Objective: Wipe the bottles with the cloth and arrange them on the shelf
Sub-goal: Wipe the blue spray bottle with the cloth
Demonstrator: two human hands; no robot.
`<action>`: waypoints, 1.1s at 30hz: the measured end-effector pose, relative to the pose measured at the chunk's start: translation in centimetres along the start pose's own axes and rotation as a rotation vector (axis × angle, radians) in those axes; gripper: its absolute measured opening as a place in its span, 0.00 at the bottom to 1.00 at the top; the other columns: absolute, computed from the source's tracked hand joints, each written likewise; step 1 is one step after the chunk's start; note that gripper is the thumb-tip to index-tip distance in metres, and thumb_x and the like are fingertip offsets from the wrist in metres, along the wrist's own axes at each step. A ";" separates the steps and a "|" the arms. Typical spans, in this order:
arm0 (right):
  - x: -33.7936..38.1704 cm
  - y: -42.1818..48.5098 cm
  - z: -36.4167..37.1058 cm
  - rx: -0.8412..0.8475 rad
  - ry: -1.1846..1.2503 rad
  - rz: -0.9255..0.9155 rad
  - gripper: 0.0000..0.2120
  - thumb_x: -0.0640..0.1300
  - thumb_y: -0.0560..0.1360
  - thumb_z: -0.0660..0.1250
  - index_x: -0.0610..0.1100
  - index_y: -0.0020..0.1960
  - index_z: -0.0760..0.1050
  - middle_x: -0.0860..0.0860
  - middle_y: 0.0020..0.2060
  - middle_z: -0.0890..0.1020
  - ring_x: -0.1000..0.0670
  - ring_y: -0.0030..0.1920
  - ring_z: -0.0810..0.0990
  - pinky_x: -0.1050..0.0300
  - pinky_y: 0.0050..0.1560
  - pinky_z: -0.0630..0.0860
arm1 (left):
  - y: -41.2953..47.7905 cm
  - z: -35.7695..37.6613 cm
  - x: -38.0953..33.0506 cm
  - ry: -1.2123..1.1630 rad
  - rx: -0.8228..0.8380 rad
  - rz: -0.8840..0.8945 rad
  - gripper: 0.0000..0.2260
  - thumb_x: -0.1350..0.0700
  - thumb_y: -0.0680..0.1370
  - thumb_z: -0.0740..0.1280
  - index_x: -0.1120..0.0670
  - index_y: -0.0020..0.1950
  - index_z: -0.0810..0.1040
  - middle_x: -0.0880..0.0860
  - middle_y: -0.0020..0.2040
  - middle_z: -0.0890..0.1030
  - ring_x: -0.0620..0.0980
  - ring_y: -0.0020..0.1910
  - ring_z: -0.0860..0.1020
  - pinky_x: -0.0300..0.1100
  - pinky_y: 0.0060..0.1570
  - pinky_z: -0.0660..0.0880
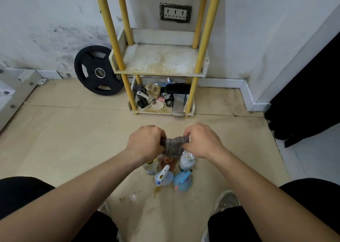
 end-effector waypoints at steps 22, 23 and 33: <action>-17.8 -3.5 5.2 -0.089 0.555 0.596 0.12 0.36 0.74 0.68 0.43 0.57 0.79 0.41 0.53 0.83 0.39 0.53 0.82 0.46 0.55 0.81 | 2.9 16.0 -2.8 -0.160 0.280 0.043 0.08 0.47 0.75 0.68 0.49 0.44 0.72 0.56 0.47 0.82 0.58 0.57 0.78 0.45 0.42 0.71; -18.6 -3.6 5.9 -0.053 0.505 0.609 0.13 0.37 0.74 0.67 0.42 0.58 0.79 0.40 0.54 0.82 0.39 0.54 0.81 0.47 0.56 0.80 | 2.8 17.2 -3.1 -0.085 0.319 0.054 0.09 0.45 0.75 0.68 0.48 0.46 0.73 0.56 0.49 0.81 0.60 0.59 0.76 0.46 0.43 0.72; -19.6 -1.8 9.5 0.151 0.410 0.564 0.12 0.36 0.74 0.65 0.39 0.57 0.79 0.40 0.52 0.82 0.39 0.51 0.80 0.48 0.55 0.80 | 2.9 23.9 -4.4 -0.087 0.382 -0.059 0.17 0.50 0.76 0.70 0.57 0.60 0.73 0.58 0.56 0.80 0.58 0.53 0.80 0.47 0.47 0.75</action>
Point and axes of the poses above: each hand's wrist, its own y-axis towards the middle knuckle, its own z-axis out of the palm, x = y × z, the point moved 4 cm from there along y, towards the middle knuckle
